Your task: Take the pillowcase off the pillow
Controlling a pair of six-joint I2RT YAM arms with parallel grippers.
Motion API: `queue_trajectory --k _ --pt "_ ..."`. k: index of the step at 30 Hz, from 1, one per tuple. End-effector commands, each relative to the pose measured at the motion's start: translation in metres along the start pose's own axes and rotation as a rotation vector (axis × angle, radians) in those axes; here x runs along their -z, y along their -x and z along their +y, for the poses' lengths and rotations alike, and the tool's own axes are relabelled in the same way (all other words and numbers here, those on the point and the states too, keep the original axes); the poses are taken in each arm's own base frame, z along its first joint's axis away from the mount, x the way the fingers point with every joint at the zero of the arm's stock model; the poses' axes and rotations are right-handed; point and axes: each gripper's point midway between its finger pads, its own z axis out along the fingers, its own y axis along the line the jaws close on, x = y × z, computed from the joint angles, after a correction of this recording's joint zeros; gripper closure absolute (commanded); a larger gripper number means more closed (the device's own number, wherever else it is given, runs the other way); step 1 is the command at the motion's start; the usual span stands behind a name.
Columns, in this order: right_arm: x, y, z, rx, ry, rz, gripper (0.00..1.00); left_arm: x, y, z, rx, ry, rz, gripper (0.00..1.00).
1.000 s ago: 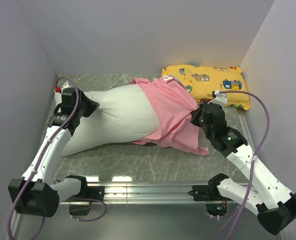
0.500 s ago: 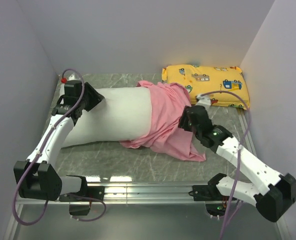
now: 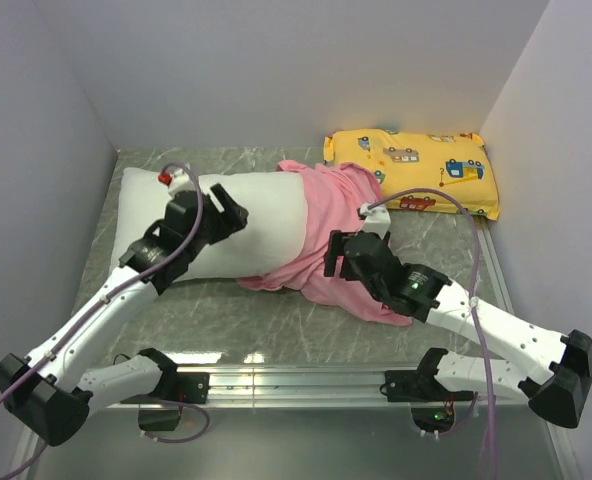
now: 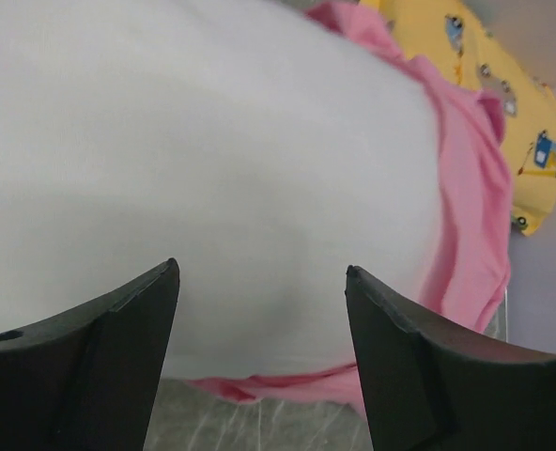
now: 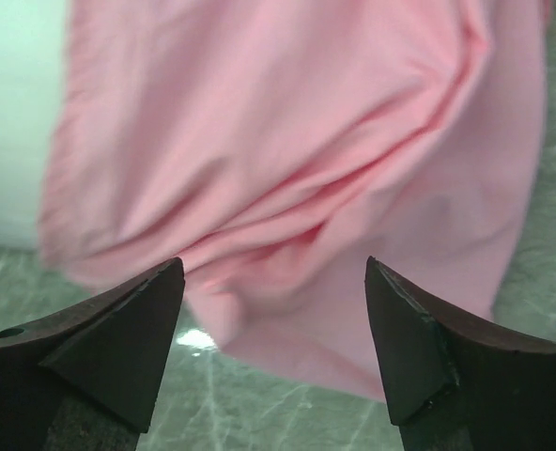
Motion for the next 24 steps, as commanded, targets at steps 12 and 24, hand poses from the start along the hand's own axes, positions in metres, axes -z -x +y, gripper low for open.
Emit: queue_trajectory --k 12,24 --pt "-0.062 -0.052 0.045 0.094 -0.051 0.087 0.12 -0.044 -0.11 0.039 0.067 0.199 0.09 0.19" --pt "-0.027 -0.011 -0.019 0.038 -0.162 -0.012 0.87 -0.042 0.006 0.064 0.099 0.262 -0.13 1.0"
